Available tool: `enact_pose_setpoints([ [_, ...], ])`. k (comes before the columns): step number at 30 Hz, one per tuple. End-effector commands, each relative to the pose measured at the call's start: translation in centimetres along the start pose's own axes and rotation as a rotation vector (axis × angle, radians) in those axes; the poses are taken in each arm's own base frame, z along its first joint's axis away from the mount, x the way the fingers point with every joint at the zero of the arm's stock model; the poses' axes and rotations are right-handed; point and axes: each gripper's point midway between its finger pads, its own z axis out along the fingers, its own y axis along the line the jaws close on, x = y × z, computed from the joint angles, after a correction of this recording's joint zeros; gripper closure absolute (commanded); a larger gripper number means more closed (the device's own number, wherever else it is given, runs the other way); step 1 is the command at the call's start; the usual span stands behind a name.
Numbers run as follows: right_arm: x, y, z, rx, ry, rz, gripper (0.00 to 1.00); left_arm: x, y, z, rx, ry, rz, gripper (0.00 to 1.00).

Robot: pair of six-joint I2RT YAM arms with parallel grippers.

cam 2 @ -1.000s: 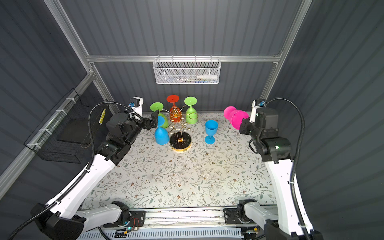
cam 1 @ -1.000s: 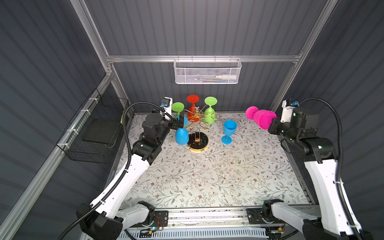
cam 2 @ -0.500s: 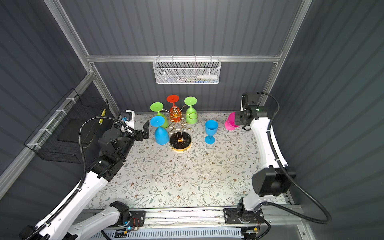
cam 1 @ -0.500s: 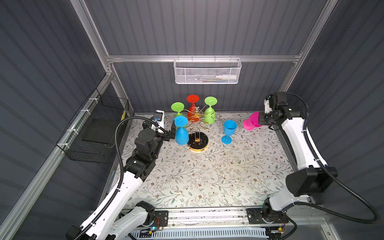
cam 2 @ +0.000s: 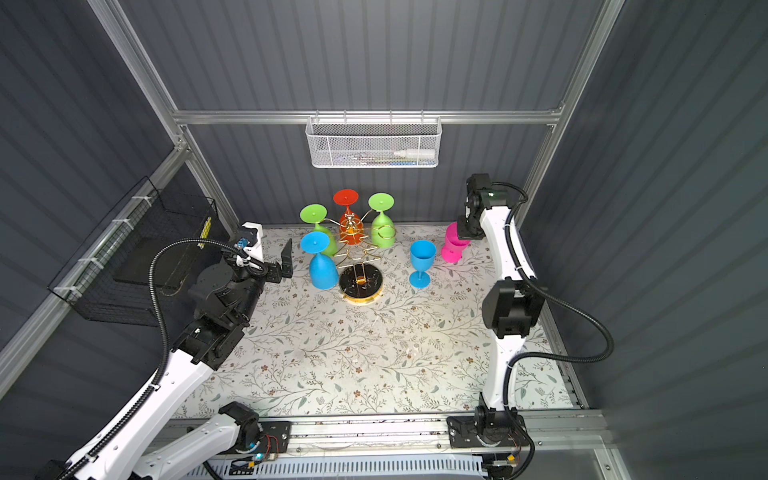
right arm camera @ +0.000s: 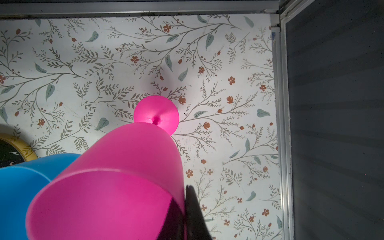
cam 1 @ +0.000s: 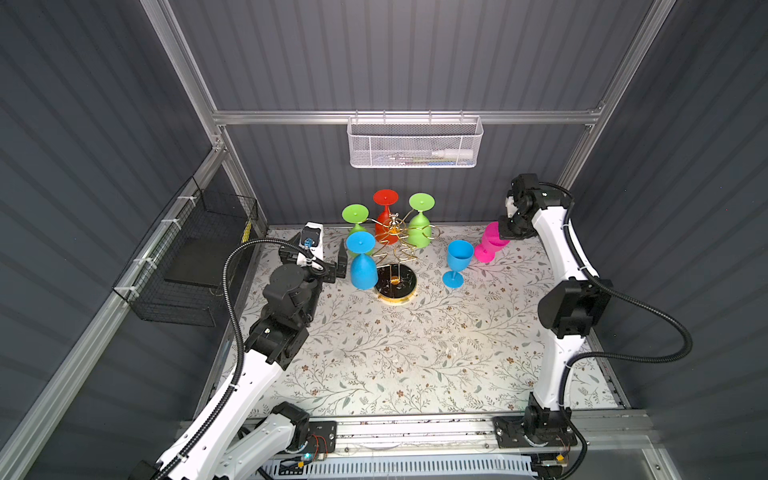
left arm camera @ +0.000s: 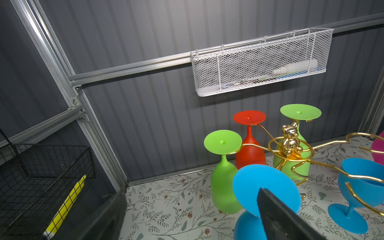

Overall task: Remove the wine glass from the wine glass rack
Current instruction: 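Lower the pink glass upright onto the table beside the blue glass with the right gripper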

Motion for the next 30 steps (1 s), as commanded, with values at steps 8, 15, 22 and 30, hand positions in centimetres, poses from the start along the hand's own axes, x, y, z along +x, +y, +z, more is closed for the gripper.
enact_pose_setpoints([
  [8, 1.2, 0.4, 1.6, 0.014, 0.1, -0.065, 1.0, -0.1, 0.2, 0.1, -0.008, -0.009, 0.015, 0.01],
  [15, 1.6, 0.7, 3.0, 0.015, 0.129, -0.086, 1.0, 0.1, 0.3, 0.2, -0.014, 0.0, 0.013, 0.0],
  [22, 2.0, 1.2, 4.1, 0.014, 0.153, -0.099, 1.0, 0.5, 0.5, 0.5, -0.025, 0.024, 0.012, 0.0],
  [30, 1.6, 1.8, 4.0, -0.009, 0.134, -0.093, 0.87, 1.2, 1.0, 0.9, -0.056, 0.054, 0.008, 0.0],
])
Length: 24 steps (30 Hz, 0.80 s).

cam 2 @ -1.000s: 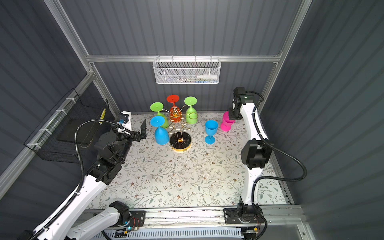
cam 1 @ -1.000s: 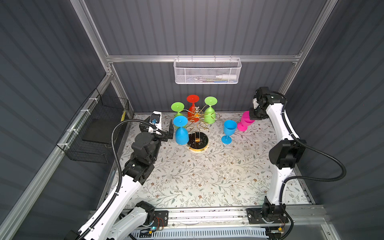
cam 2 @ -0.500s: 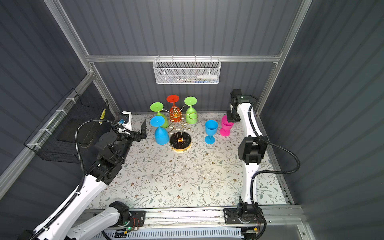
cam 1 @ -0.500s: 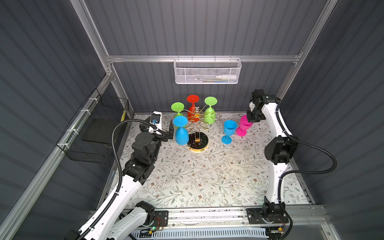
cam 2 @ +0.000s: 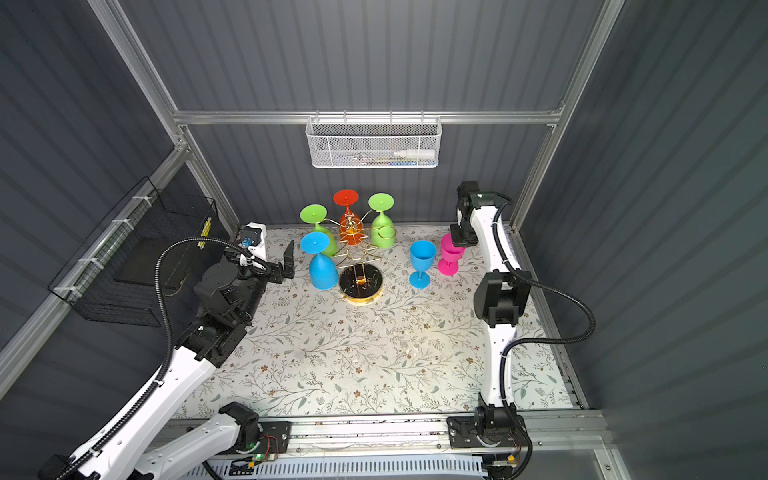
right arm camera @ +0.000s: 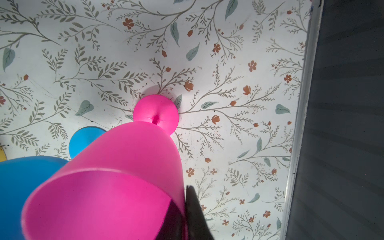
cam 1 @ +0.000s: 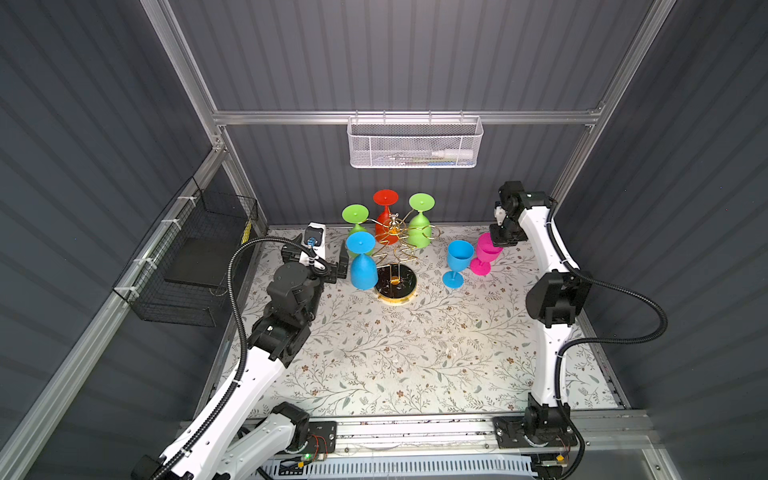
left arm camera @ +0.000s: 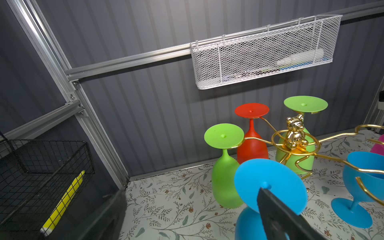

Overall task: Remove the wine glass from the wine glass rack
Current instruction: 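Lower the pink glass upright onto the table beside the blue glass with the right gripper, then open the right gripper and draw it back from the pink glass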

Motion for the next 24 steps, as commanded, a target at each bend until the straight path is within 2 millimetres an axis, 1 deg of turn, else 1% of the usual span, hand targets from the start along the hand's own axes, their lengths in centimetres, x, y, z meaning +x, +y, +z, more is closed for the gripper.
enact_pose_setpoints([
  [1, -0.3, 0.5, -0.3, -0.015, -0.009, -0.007, 0.84, 0.0, 0.9, 0.2, -0.04, 0.016, -0.009, 0.0],
  [4, -0.7, 0.7, -1.0, -0.038, -0.033, 0.001, 0.72, -0.1, 1.1, 0.2, -0.05, 0.016, -0.02, 0.0],
  [6, -1.0, 0.8, -1.4, -0.044, -0.052, 0.005, 0.68, -0.1, 1.4, 0.2, -0.062, 0.017, -0.023, 0.0],
  [9, -1.7, 0.9, -2.7, -0.091, -0.097, 0.032, 0.57, 0.0, 1.7, 0.2, -0.078, 0.022, -0.031, 0.0],
  [12, -2.5, 0.7, -4.4, -0.132, -0.154, 0.066, 0.45, -0.1, 2.0, 0.1, -0.087, 0.027, -0.056, 0.0],
  [14, -3.0, 0.5, -6.0, -0.152, -0.205, 0.087, 0.39, -0.3, 1.7, 0.0, -0.062, 0.036, -0.088, 0.01],
  [17, -3.5, 0.5, -9.0, -0.185, -0.317, 0.109, 0.29, -1.2, 1.1, -0.3, 0.012, 0.068, -0.199, 0.02],
  [18, -3.7, 0.3, -10.3, -0.191, -0.368, 0.125, 0.24, -1.4, 0.7, -0.4, 0.044, 0.088, -0.233, 0.02],
  [19, -3.5, 0.3, -11.4, -0.204, -0.41, 0.138, 0.18, -1.5, 0.5, -0.5, 0.068, 0.115, -0.261, 0.02],
  [21, -3.3, 0.1, -13.9, -0.236, -0.518, 0.169, 0.12, -1.8, 0.1, -0.7, 0.116, 0.151, -0.312, 0.03],
  [23, -2.6, 0.5, -15.8, -0.289, -0.609, 0.19, 0.07, -2.0, -0.7, -0.9, 0.196, 0.182, -0.374, 0.04],
  [24, -2.2, 0.8, -16.6, -0.316, -0.648, 0.197, 0.06, -1.9, -1.3, -1.0, 0.249, 0.23, -0.413, 0.06],
])
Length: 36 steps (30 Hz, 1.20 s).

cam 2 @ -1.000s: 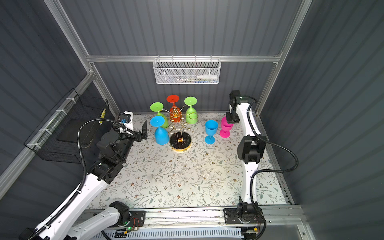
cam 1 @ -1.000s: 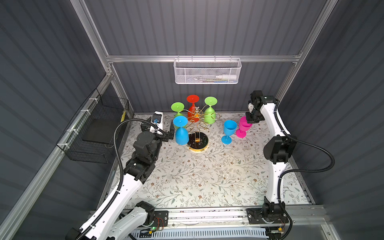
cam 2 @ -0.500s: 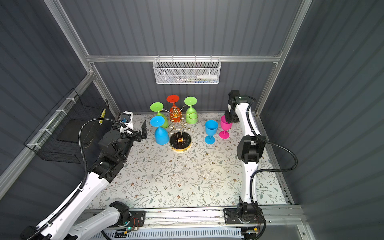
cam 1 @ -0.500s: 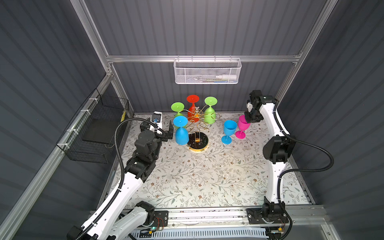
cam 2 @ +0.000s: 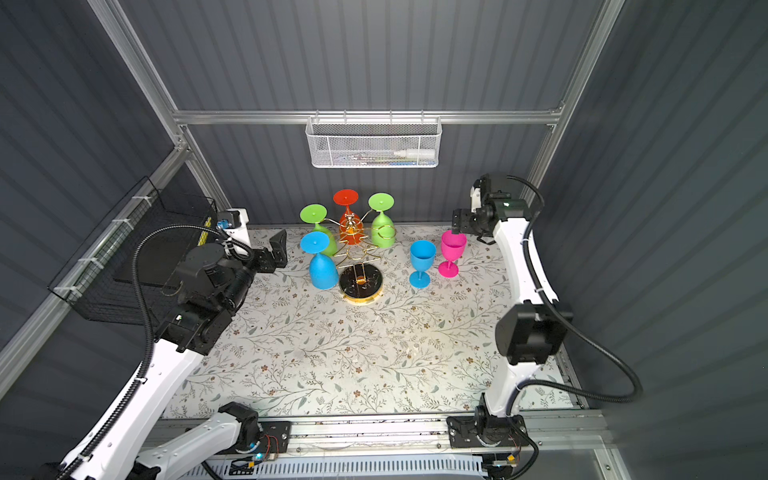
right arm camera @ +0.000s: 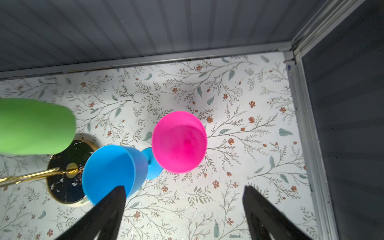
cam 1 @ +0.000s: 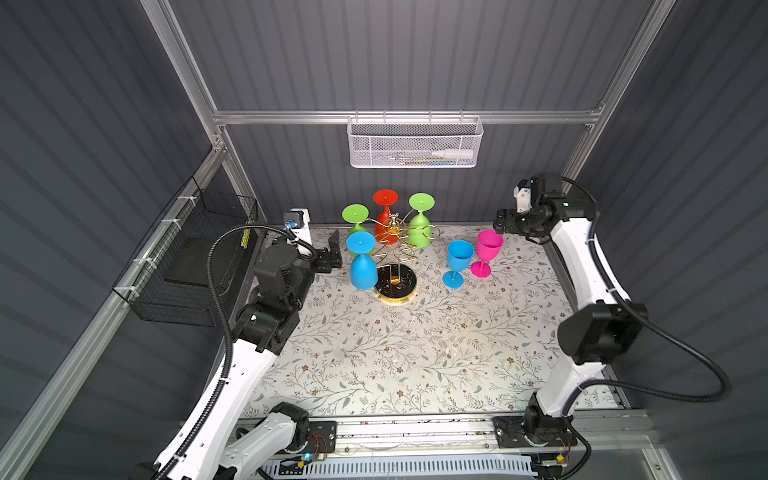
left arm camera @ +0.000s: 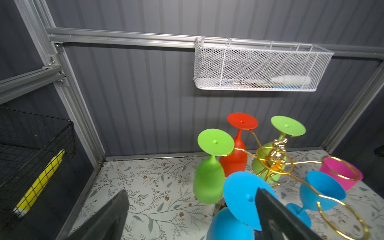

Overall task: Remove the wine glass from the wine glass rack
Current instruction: 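Open the right gripper and draw it back from the pink glass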

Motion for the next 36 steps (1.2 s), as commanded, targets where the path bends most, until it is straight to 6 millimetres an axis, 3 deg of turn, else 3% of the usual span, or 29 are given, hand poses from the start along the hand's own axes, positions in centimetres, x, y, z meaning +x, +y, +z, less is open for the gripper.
enact_pose_setpoints([
  [1, -2.6, 1.9, -2.5, -0.125, -0.21, 0.043, 0.06, 2.3, -2.3, -0.1, 0.181, 0.21, -0.176, 0.08],
  [3, -2.0, 2.4, -3.5, -0.16, -0.231, 0.058, 0.05, 3.0, -2.8, 0.1, 0.246, 0.282, -0.26, 0.14],
  [8, 0.2, 3.5, -4.3, -0.244, -0.23, 0.09, 0.04, 3.4, -2.4, -0.6, 0.336, 0.298, -0.411, 0.15],
  [15, 3.3, 4.5, -4.6, -0.328, -0.214, 0.124, 0.04, 6.3, -2.7, 1.5, 0.513, 0.426, -0.598, 0.19],
  [22, 5.9, 4.4, -4.2, -0.338, -0.195, 0.141, 0.04, 7.7, -3.4, 2.7, 0.586, 0.477, -0.6, 0.22],
  [36, 7.0, 5.1, -4.2, -0.395, -0.181, 0.171, 0.04, 9.3, -5.2, 5.0, 0.663, 0.506, -0.603, 0.31],
])
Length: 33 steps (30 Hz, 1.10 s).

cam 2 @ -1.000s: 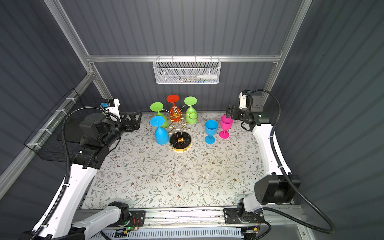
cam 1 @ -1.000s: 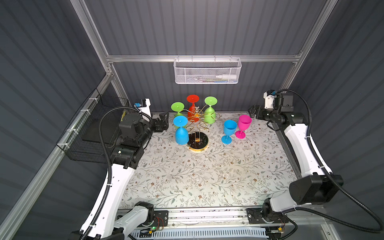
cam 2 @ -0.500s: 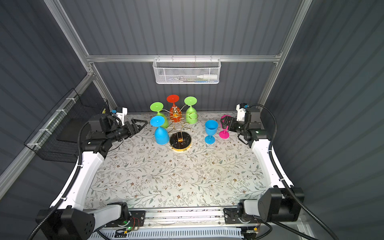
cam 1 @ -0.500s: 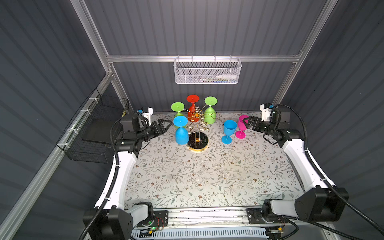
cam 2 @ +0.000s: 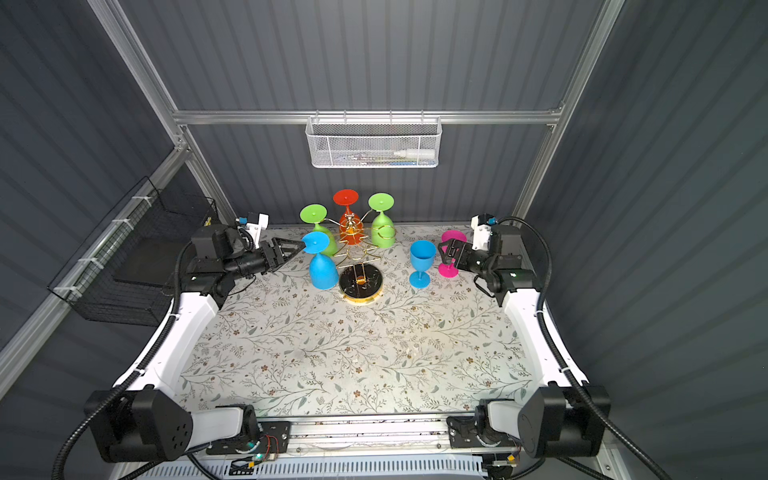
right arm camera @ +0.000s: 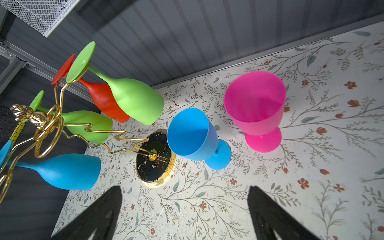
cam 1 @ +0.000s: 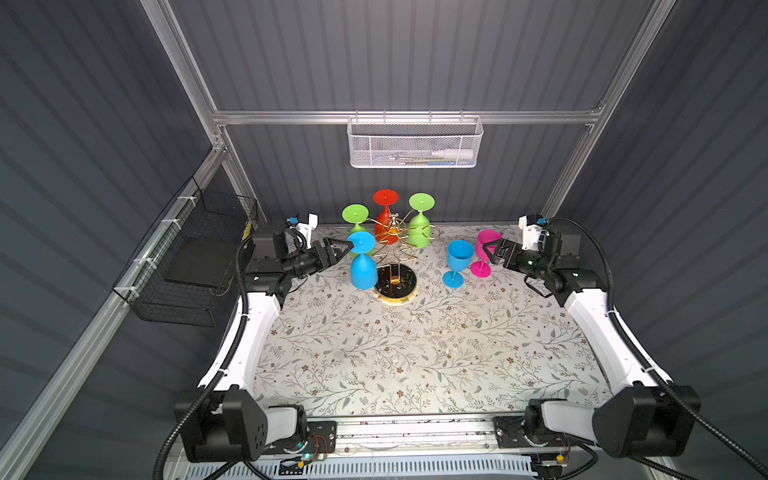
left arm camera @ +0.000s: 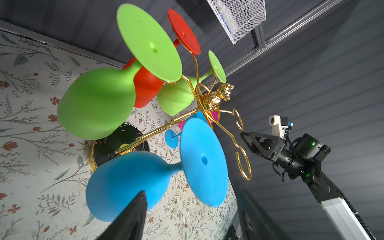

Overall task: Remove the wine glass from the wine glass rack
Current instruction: 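Open the right gripper and draw it back from the pink glass, then move the left gripper to the blue glass foot on the rack and close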

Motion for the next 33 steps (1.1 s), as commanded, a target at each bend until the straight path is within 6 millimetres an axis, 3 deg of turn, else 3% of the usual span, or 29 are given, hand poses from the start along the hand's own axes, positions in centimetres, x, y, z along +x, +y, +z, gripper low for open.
enact_pose_setpoints([
  [1, -0.4, 0.7, -0.3, -0.034, -0.016, 0.0, 0.04, 0.2, -0.8, 1.0, 0.043, 0.023, 0.02, 0.32],
  [15, 0.1, 0.7, 0.0, -0.047, -0.003, 0.013, 0.04, -0.3, -0.9, 2.2, 0.062, 0.038, 0.026, 0.49],
  [18, 0.1, 0.7, 0.0, -0.047, 0.0, 0.015, 0.04, -0.3, -1.0, 2.2, 0.06, 0.036, 0.026, 0.49],
  [25, 0.3, 0.8, 0.2, -0.057, 0.007, 0.018, 0.04, -0.8, -1.2, 2.0, 0.049, 0.023, 0.036, 0.35],
  [29, 0.4, 0.8, 0.3, -0.061, 0.013, 0.023, 0.04, -1.0, -1.1, 2.2, 0.054, 0.023, 0.03, 0.36],
  [33, 0.5, 0.7, 0.2, -0.057, 0.011, 0.023, 0.04, -1.1, -1.0, 2.4, 0.056, 0.023, 0.033, 0.44],
])
